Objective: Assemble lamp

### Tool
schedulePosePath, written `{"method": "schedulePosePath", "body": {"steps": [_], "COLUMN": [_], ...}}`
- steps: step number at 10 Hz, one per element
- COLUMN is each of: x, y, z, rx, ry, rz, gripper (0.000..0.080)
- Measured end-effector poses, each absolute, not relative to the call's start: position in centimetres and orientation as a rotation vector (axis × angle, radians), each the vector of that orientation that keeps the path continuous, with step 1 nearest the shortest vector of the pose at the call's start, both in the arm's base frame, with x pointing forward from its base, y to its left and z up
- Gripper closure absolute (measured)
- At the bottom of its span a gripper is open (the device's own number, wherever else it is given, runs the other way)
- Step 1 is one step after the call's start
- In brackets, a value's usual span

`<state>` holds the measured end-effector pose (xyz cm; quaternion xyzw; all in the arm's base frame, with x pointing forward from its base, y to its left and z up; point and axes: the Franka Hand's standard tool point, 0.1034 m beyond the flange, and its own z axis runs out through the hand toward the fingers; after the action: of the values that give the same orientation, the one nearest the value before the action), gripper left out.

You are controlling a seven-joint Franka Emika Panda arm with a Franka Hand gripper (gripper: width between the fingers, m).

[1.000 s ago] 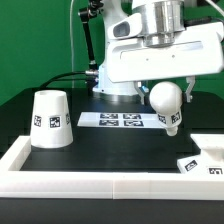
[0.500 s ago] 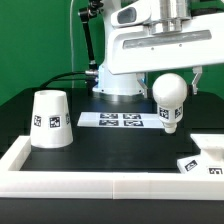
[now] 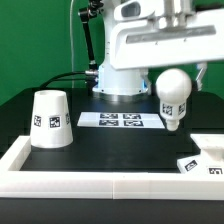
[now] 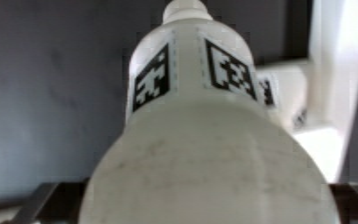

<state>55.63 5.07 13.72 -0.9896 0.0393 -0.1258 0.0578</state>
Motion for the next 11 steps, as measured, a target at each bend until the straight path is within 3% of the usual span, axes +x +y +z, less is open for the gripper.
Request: {"method": "schedulePosePath", "body": {"steps": [2, 6, 11], "x": [57.9, 58.0, 59.6], "y": [5.9, 5.9, 8.4], "z": [15.3, 15.2, 15.6], "rx": [-2.992, -2.991, -2.978], "ry": [0.068, 0.075, -0.029], "rz": [-0.410, -0.477, -0.626], "gripper": [0.0220, 0.0220, 0.0220]}}
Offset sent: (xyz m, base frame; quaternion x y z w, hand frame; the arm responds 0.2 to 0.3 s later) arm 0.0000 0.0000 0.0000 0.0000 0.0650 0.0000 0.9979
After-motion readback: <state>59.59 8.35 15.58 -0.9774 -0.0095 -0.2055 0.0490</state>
